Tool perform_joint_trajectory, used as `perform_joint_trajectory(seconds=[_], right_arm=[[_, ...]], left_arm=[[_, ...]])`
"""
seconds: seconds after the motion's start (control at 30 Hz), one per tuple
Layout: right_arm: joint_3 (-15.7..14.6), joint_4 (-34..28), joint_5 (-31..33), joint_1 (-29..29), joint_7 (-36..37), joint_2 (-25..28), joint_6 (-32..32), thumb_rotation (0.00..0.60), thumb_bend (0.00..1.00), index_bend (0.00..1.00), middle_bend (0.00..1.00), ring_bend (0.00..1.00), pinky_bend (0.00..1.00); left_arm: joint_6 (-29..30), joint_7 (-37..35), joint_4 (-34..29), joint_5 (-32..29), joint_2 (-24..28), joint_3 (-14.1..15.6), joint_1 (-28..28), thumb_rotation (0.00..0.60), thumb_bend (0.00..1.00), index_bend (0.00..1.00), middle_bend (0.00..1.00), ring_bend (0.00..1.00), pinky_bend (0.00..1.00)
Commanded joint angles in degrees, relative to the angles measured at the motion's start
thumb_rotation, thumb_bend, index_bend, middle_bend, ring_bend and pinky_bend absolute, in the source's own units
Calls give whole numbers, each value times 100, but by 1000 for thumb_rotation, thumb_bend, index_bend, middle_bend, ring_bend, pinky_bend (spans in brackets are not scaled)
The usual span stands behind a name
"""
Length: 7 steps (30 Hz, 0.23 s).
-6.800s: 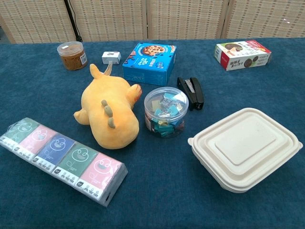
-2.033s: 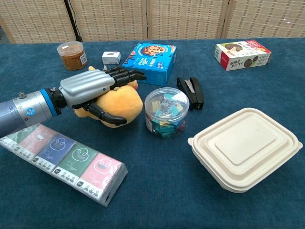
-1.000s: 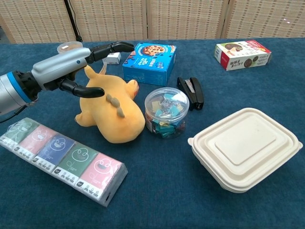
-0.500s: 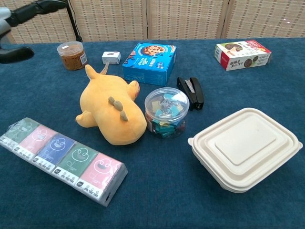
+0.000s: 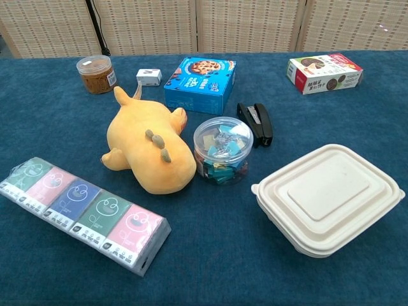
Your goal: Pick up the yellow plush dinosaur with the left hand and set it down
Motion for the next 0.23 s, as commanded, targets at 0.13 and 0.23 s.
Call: perform_joint_trajectory(seconds=[0.13, 0.23], right_arm=[[0, -5, -7, -36, -148, 23, 72, 600, 0, 0, 0, 0, 0], [0, -5, 18, -46, -178, 20, 68, 600, 0, 0, 0, 0, 0]], left_arm=[[-11, -226, -176, -151, 167, 27, 405, 412, 0, 0, 0, 0, 0], [-91, -215, -193, -117, 198, 34, 471, 412, 0, 0, 0, 0, 0]])
